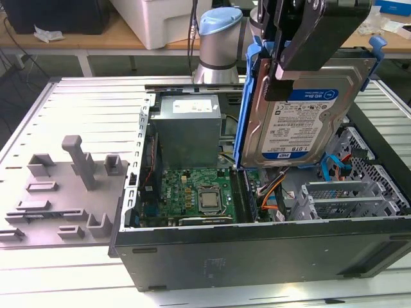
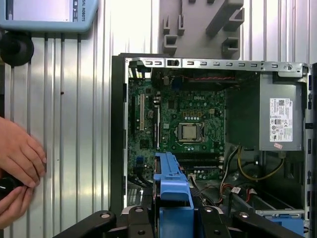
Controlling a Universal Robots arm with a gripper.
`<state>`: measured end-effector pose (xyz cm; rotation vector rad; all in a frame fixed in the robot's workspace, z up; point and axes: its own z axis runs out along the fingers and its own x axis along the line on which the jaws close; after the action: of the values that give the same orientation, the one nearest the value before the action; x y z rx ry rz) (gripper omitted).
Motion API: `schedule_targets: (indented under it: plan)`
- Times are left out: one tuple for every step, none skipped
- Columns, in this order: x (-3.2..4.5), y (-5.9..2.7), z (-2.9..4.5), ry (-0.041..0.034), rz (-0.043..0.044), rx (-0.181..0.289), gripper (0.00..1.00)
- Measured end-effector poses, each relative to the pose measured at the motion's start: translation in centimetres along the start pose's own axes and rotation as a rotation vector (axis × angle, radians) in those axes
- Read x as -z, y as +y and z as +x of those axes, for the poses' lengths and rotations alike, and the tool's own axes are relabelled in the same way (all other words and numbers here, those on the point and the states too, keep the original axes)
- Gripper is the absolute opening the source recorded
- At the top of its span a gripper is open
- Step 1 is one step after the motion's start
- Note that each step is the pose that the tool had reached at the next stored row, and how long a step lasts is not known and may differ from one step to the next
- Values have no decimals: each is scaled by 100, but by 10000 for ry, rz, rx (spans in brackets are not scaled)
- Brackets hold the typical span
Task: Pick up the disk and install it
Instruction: 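Insert the disk into the insertion slot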
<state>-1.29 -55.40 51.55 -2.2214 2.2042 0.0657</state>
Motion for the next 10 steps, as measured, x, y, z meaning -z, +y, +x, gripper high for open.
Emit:
schedule_targets:
  plan:
    - [0,-6,2,0,0,3,37]
    - [-1,-17,5,-2,0,0,37]
    - [0,-30,6,-1,0,0,37]
    - [0,-47,8,0,0,0,37]
    - [0,-70,11,-1,0,-1,37]
    - [0,-92,13,-1,0,-1,37]
    - [0,-119,15,-1,0,0,37]
    - [-1,-142,17,-2,0,1,37]
    - [-2,-164,18,-3,1,1,37]
    - [-3,-209,22,-1,0,-1,37]
